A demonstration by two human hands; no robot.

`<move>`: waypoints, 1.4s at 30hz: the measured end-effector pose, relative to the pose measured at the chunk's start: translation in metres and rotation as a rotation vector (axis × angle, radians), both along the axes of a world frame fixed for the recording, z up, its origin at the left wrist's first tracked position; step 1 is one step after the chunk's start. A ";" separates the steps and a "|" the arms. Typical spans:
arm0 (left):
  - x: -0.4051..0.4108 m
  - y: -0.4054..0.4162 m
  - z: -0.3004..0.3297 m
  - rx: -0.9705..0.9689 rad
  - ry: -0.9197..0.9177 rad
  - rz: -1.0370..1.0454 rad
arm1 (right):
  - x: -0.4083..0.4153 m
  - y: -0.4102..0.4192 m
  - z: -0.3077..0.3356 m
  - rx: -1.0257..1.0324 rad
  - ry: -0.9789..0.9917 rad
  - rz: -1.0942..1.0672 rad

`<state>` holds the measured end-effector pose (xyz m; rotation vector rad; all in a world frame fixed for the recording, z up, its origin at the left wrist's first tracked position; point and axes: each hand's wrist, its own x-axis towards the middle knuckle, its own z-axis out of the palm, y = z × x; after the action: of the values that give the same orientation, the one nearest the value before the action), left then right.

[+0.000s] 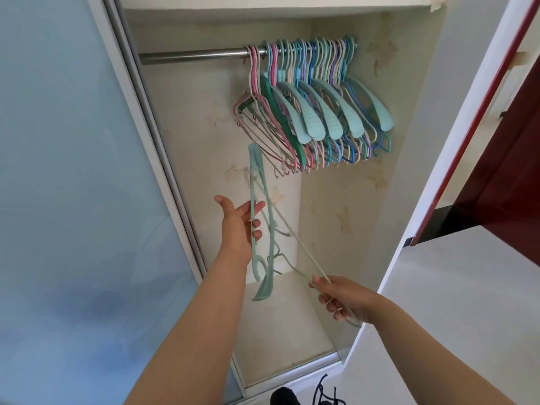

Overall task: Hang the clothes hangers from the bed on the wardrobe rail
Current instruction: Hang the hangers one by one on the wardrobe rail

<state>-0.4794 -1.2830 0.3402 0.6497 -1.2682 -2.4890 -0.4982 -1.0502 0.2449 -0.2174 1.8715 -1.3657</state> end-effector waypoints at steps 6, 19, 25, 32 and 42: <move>0.001 0.002 -0.006 -0.349 -0.195 -0.011 | 0.009 -0.013 0.000 0.118 0.149 0.198; 0.011 -0.007 -0.029 0.194 0.155 -0.074 | 0.015 -0.073 0.029 -0.024 0.133 0.037; 0.007 -0.015 -0.029 0.001 -0.035 -0.101 | 0.030 -0.094 0.014 -0.239 -0.199 -0.174; 0.013 -0.016 -0.046 -0.070 -0.254 -0.092 | -0.004 -0.078 -0.004 -0.233 -0.335 -0.645; -0.006 -0.010 -0.053 -0.366 -0.354 0.037 | -0.003 -0.011 -0.014 0.674 0.717 0.025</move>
<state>-0.4856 -1.2930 0.2868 1.0309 -1.7594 -2.0866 -0.5017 -1.0612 0.2310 -0.4120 2.7925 -0.5867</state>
